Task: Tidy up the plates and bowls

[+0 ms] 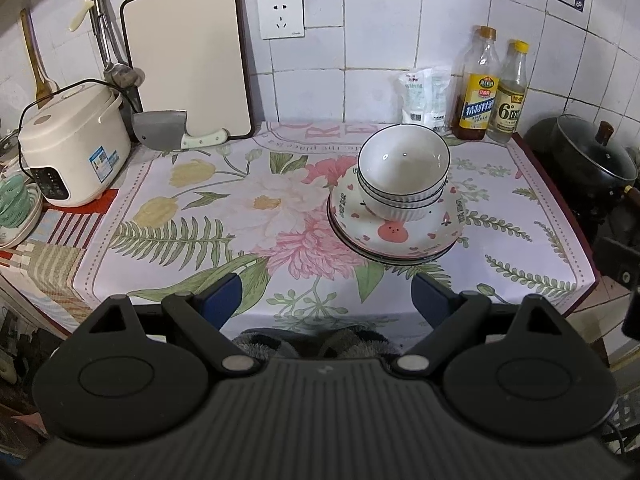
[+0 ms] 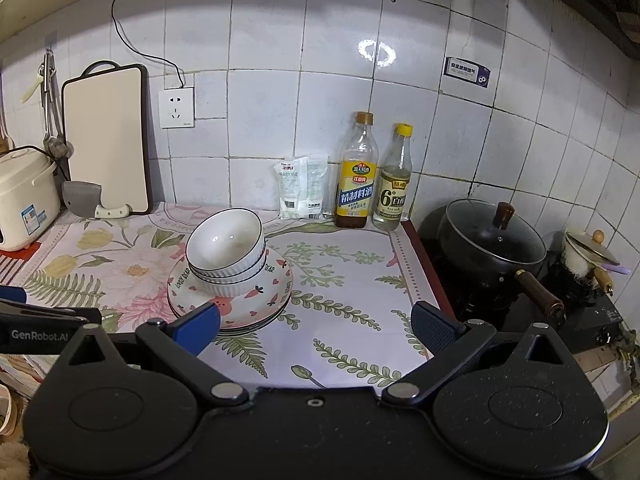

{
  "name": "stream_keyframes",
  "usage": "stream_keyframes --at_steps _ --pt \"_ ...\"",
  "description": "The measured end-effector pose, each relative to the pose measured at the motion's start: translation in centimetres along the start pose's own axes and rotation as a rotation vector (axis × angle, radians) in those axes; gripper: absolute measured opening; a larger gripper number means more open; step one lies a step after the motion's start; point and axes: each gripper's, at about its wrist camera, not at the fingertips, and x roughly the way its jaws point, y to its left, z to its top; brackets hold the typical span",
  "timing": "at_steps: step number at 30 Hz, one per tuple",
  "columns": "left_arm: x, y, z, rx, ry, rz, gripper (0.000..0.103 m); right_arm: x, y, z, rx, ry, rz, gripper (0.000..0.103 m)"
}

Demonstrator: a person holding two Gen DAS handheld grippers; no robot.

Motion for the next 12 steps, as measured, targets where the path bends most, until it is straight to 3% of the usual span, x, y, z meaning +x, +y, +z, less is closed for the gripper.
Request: stream_keyframes --at_steps 12 --pt "-0.09 0.08 0.05 0.004 -0.015 0.009 0.092 0.15 -0.05 -0.19 -0.001 0.006 -0.003 0.103"
